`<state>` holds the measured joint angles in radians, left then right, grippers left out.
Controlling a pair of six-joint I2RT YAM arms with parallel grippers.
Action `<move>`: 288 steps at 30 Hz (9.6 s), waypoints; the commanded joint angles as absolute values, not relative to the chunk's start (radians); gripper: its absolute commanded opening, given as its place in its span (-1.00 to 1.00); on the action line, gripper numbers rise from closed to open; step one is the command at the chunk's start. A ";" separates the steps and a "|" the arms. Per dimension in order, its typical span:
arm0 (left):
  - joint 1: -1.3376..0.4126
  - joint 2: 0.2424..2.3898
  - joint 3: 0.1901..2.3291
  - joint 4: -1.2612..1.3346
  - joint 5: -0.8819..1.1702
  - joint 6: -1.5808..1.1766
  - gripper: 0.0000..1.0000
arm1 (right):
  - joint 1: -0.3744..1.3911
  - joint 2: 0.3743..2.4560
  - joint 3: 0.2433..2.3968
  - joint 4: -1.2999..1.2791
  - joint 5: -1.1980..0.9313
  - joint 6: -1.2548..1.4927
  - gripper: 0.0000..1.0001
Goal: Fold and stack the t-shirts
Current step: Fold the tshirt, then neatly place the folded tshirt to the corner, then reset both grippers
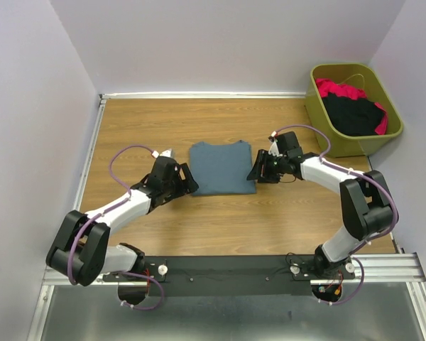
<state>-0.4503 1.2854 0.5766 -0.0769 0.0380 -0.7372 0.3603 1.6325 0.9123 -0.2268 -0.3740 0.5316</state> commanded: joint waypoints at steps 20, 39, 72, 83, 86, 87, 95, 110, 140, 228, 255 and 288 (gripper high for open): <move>-0.511 1.420 0.469 0.204 -0.063 -1.095 0.26 | 0.367 1.470 0.864 -0.241 -0.325 0.486 0.33; -0.470 1.538 0.601 0.190 -0.118 -1.009 -1.00 | 0.367 1.437 0.887 -0.262 -0.321 0.434 0.33; 0.238 2.121 1.580 -0.097 -0.172 -0.496 -1.00 | 0.367 1.459 1.074 -0.454 -0.109 0.318 0.33; 0.285 2.013 1.502 -0.081 -0.273 -0.483 -0.11 | 0.367 1.465 1.089 -0.466 -0.098 0.299 0.33; 0.284 1.941 1.467 -0.080 -0.242 -0.518 0.39 | 0.367 1.460 1.097 -0.474 -0.100 0.291 0.33; 0.279 1.893 1.430 -0.074 -0.220 -0.552 0.49 | 0.367 1.460 1.106 -0.476 -0.107 0.287 0.33; 0.245 1.675 1.117 0.079 -0.051 -0.862 0.53 | 0.367 1.450 1.121 -0.483 -0.172 0.276 0.33; 0.141 1.812 0.960 0.413 -0.061 -1.230 0.48 | 0.367 1.373 1.097 -0.485 -0.186 0.261 0.42; 0.126 2.022 1.086 0.402 -0.152 -1.304 -0.38 | 0.365 1.379 1.186 -0.517 -0.011 0.258 0.87; -0.008 2.511 2.083 -0.270 0.109 -0.417 0.90 | 0.367 1.310 1.269 -0.646 0.123 0.354 0.98; 0.077 2.563 2.143 -0.199 0.129 -0.633 0.90 | 0.365 1.285 1.252 -0.657 0.137 0.376 1.00; -0.058 1.832 1.539 0.025 0.109 -0.468 0.92 | 0.365 1.029 1.166 -0.672 0.319 0.402 1.00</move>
